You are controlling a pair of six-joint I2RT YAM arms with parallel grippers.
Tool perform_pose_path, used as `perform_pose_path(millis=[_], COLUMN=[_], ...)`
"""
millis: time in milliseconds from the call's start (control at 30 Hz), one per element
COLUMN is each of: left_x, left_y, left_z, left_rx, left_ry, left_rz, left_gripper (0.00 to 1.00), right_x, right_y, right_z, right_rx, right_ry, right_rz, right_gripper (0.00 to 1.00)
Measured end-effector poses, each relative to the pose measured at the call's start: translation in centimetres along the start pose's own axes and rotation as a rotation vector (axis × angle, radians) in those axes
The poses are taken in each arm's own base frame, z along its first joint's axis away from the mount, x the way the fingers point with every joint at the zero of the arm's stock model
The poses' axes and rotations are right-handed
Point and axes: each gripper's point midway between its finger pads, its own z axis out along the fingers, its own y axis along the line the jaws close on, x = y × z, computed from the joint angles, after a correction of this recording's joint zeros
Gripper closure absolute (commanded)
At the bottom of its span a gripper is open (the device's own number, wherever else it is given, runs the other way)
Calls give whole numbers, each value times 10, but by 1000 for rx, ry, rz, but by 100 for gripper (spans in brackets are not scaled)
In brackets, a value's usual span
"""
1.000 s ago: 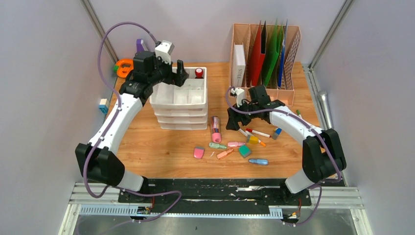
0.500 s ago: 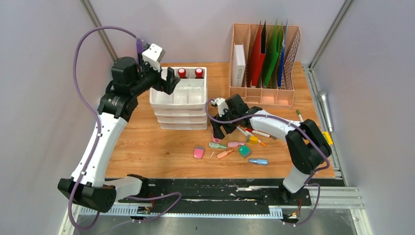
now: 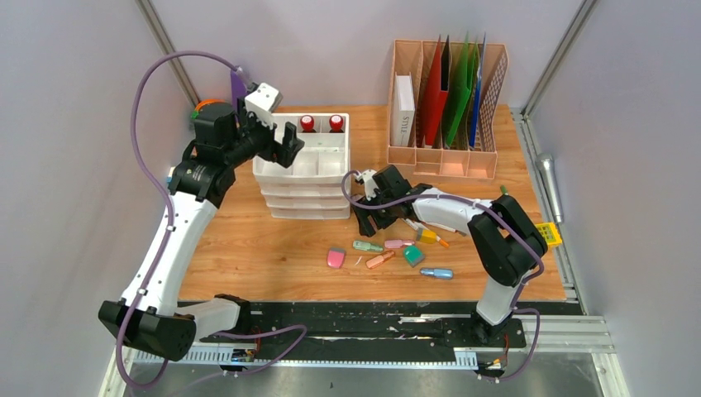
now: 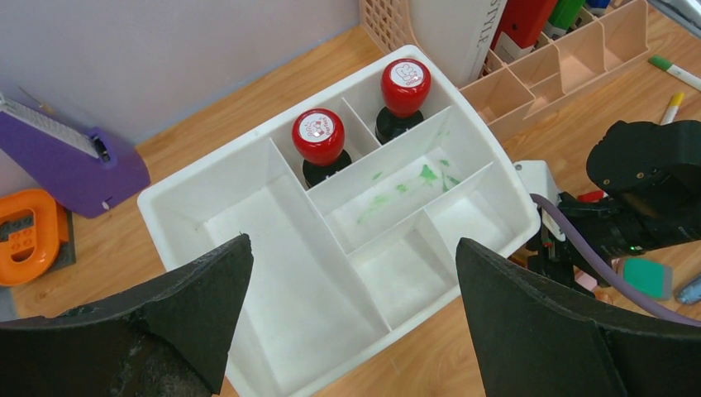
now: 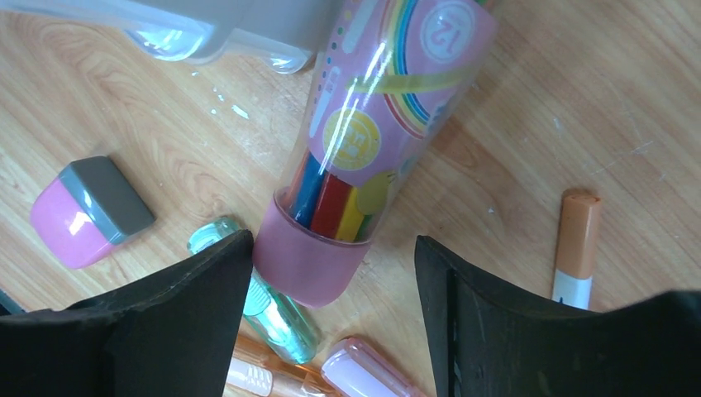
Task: Organize the desk
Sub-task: Pick up the stationery from the center of the board.
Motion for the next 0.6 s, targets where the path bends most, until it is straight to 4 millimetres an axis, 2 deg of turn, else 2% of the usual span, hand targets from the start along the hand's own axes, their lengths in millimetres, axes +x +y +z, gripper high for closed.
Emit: perform_pose_path(millis=[267,600], left_x=[11,7], left_y=[0,-1], left_z=[3,-4], left_rx=[3,0], left_ry=[21,3], left_rz=[4,24], left_gripper=[0,0], right_x=[-1,-3], right_y=[-6,-21], right_z=[2,-2], right_rx=[23,8], right_ry=[-6,-14], right_rz=[2,45], right_gripper=[49,89])
